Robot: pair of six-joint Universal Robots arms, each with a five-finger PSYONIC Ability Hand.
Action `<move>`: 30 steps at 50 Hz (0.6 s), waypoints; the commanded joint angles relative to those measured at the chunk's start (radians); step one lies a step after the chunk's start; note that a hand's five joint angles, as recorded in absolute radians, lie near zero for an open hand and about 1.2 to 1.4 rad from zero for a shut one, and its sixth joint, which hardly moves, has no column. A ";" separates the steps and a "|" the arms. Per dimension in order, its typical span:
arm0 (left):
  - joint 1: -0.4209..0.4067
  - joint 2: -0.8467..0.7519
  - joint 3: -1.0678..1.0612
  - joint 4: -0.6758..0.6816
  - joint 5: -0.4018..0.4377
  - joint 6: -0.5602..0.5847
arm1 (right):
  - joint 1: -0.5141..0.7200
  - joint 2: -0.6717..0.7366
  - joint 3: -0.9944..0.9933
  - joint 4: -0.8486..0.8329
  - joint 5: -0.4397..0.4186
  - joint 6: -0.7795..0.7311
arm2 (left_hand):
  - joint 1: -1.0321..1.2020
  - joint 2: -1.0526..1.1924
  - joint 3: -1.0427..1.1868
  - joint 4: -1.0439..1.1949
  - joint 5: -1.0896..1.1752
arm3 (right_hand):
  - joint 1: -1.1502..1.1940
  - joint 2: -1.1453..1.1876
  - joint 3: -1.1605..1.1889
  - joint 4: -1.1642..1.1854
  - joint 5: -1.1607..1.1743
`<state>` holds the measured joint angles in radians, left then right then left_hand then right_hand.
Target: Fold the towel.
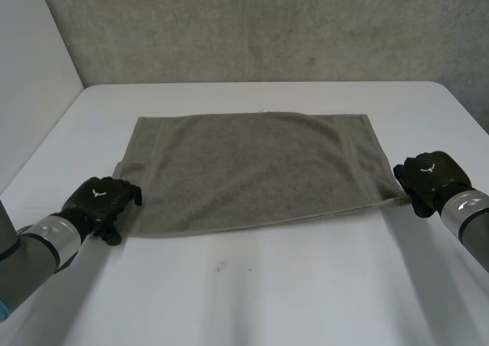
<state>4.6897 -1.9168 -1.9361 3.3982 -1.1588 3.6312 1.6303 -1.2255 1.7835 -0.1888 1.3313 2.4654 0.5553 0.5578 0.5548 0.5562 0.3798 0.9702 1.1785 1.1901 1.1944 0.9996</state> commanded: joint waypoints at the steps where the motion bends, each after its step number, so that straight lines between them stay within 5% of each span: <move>1: 0.000 -0.056 0.006 0.046 -0.016 0.001 | 0.002 0.001 0.007 0.000 0.000 0.000 | 0.163 0.161 0.164 0.162 0.164 | 0.426 0.218 0.206 0.202 0.222; 30: -0.003 -0.137 0.080 0.084 -0.052 0.060 | 0.005 0.003 0.014 0.000 0.000 -0.002 | 0.272 0.269 0.272 0.271 0.273 | 0.426 0.218 0.206 0.202 0.222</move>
<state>4.6881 -2.0524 -1.8752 3.4823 -1.2105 3.6917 1.6346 -1.2232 1.7974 -0.1891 1.3315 2.4641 0.7052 0.7040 0.7042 0.7031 0.4948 0.9700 1.1785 1.1901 1.1944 0.9997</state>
